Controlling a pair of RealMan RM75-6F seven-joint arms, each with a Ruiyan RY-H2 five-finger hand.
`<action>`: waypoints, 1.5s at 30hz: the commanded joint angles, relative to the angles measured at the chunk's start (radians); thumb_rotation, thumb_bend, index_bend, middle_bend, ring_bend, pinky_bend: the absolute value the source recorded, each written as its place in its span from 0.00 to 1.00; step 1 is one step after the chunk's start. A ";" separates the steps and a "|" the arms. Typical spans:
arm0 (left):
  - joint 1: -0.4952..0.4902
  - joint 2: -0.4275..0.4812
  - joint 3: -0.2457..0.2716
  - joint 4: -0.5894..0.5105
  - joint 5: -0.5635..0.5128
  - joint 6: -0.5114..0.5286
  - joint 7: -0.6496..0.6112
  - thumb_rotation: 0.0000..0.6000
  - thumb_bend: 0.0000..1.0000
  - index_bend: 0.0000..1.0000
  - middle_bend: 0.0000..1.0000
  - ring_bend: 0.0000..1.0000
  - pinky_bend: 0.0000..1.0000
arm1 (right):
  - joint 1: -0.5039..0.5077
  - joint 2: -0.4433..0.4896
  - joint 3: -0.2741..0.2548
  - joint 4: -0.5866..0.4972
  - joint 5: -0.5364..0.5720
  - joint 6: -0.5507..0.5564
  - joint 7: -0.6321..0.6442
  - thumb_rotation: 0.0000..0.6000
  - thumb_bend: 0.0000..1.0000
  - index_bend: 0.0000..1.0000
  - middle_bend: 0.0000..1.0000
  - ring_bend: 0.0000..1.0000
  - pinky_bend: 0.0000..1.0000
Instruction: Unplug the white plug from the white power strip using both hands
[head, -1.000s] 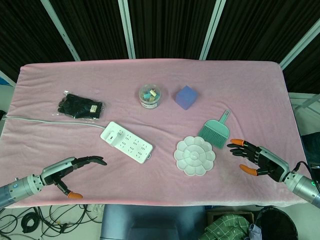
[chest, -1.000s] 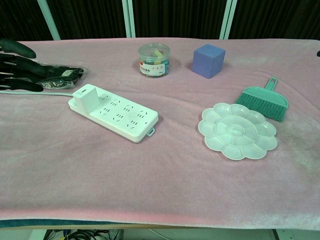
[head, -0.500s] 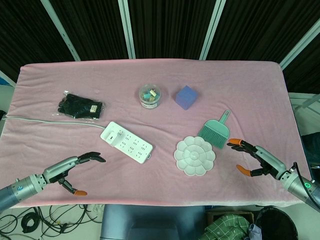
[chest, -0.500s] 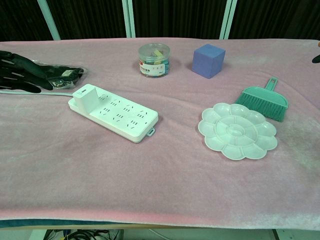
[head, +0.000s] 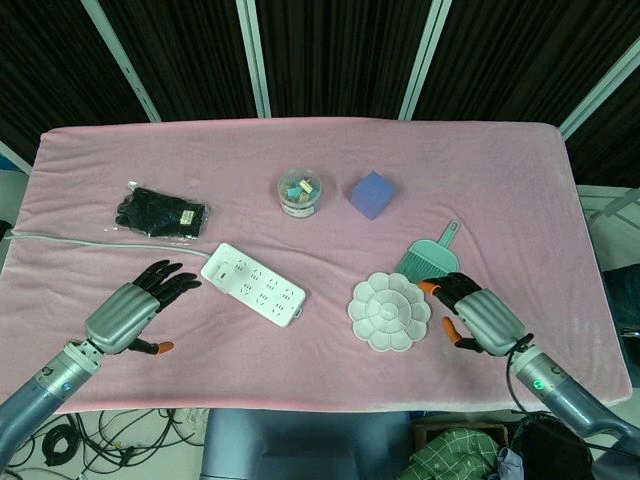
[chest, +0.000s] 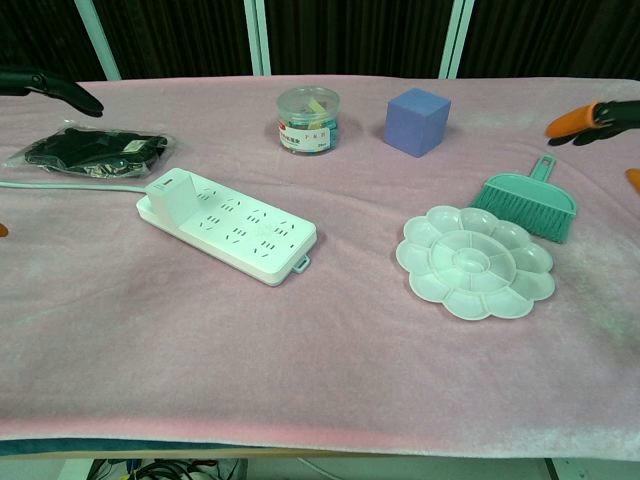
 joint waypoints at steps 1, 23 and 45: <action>0.089 -0.090 -0.076 -0.018 -0.121 0.040 0.258 1.00 0.08 0.13 0.09 0.00 0.00 | -0.044 -0.298 0.108 0.057 0.090 0.014 -0.445 1.00 0.66 0.13 0.11 0.12 0.09; 0.125 -0.228 -0.140 0.187 -0.138 -0.016 0.269 1.00 0.08 0.13 0.09 0.00 0.00 | 0.139 -0.675 0.318 0.197 0.271 -0.209 -0.788 1.00 0.68 0.13 0.11 0.12 0.09; 0.064 -0.319 -0.221 0.289 -0.149 -0.138 0.267 1.00 0.09 0.14 0.11 0.00 0.00 | 0.256 -0.827 0.378 0.285 0.462 -0.285 -0.950 1.00 0.68 0.13 0.11 0.12 0.08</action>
